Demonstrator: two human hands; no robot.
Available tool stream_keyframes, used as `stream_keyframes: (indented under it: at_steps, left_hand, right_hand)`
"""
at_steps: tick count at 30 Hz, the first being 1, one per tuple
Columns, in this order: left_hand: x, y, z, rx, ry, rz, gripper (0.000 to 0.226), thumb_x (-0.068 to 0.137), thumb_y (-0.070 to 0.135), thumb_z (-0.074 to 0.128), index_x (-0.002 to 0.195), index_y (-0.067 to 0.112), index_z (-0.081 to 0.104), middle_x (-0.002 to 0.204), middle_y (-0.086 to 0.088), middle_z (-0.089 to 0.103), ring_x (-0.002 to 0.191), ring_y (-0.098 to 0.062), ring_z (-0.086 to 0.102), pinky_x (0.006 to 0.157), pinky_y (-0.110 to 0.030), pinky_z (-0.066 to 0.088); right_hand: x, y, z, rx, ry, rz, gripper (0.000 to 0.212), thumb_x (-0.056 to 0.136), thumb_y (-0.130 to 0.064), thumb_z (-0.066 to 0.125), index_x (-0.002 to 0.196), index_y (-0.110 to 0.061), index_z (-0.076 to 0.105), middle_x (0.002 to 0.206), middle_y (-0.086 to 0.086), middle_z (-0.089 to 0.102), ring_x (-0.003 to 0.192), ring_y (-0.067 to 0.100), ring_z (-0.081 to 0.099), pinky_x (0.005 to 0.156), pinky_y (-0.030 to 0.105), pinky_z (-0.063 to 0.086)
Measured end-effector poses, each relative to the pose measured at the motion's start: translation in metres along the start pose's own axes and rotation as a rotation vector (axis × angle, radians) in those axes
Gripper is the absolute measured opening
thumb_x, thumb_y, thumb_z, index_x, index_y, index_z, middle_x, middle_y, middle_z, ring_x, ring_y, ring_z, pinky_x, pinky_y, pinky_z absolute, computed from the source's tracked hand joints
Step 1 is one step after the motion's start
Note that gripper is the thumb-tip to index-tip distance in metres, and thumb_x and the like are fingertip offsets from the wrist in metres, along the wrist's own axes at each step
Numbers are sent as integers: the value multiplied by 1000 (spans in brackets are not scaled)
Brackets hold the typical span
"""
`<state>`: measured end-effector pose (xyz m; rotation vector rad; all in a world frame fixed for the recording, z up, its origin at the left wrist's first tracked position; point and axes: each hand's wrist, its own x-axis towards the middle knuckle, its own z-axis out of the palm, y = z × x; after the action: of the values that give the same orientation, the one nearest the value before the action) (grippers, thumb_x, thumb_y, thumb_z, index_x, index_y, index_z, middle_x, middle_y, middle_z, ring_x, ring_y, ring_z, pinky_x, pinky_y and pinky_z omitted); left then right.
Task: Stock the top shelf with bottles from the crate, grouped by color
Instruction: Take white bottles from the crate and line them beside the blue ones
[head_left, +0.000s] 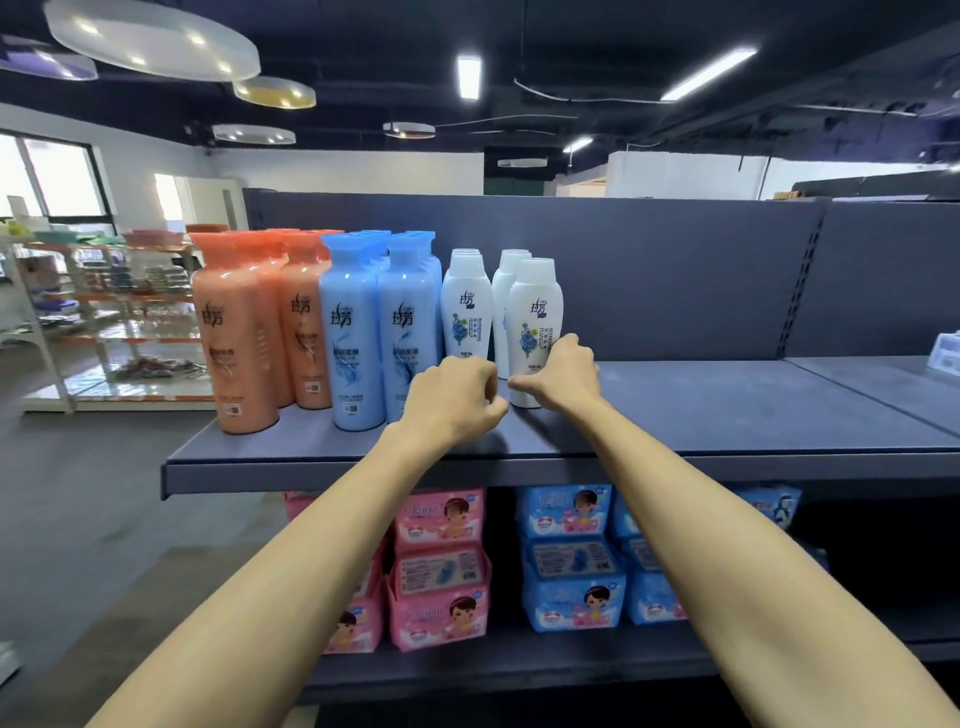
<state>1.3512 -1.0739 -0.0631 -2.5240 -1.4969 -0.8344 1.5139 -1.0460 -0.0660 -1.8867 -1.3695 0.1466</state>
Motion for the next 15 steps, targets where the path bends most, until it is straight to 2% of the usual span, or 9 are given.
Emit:
stream_keyframes:
  at_steps: [7, 15]
  left_hand:
    - [3, -12, 6, 14, -28, -22, 12, 80, 32, 55, 84, 23, 63, 88, 0, 68, 85, -28, 62, 74, -36, 52]
    - [9, -12, 13, -3, -2, -9, 10, 79, 31, 55, 81, 23, 62, 84, 2, 68, 81, -27, 61, 70, -33, 50]
  right_hand:
    - [25, -4, 13, 14, -45, 5, 79, 65, -39, 89, 119, -3, 44, 122, 15, 57, 112, 35, 59, 77, 36, 45]
    - [41, -8, 27, 9, -52, -3, 75, 67, -37, 87, 118, -3, 43, 121, 16, 58, 111, 36, 59, 80, 37, 47]
